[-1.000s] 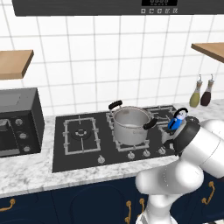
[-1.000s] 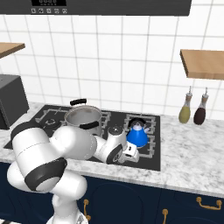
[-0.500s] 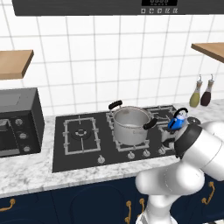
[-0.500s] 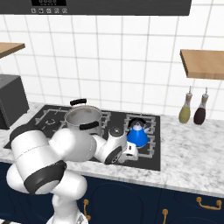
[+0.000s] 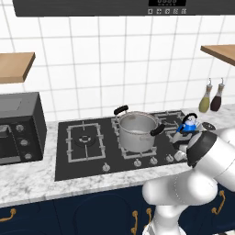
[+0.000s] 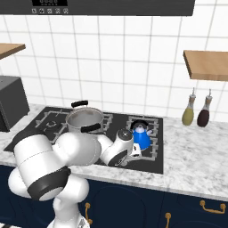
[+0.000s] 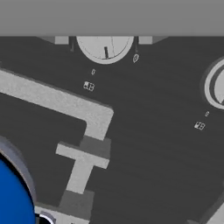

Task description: Pick the kettle from the counter and place it on a stove burner. Then turn the burner on.

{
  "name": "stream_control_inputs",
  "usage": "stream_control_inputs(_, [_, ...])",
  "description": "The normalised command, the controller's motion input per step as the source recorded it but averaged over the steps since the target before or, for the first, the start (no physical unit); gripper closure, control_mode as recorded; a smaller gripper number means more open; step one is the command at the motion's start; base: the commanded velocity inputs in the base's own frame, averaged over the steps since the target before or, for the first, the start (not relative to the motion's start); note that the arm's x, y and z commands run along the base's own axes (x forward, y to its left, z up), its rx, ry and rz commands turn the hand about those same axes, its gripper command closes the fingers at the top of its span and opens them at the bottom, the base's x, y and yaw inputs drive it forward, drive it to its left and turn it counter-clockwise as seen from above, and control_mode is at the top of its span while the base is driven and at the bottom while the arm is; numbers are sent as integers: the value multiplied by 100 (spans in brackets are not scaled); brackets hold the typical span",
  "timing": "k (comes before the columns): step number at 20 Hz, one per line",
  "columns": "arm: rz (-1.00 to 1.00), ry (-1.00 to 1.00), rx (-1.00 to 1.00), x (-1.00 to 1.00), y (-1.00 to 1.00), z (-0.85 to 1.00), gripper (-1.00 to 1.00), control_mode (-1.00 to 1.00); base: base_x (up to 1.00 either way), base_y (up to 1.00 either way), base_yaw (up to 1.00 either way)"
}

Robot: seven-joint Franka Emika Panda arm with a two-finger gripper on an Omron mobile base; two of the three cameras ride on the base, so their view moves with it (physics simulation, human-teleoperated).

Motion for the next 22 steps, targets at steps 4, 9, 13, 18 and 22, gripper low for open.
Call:
stream_control_inputs(4, [30,0,-11,0,4,0,100,-100,0,0,0])
stream_control_inputs(9, [12,1,-7,0,6,0,-100,-100,0,0,0])
stream_control_inputs(13, [0,0,0,0,0,0,-100,-100,0,0,0])
stream_control_inputs(18, [0,-3,0,0,0,13,-100,-100,0,0,0])
stream_control_inputs(22, [0,-8,5,-8,-8,43,-100,-100,0,0,0])
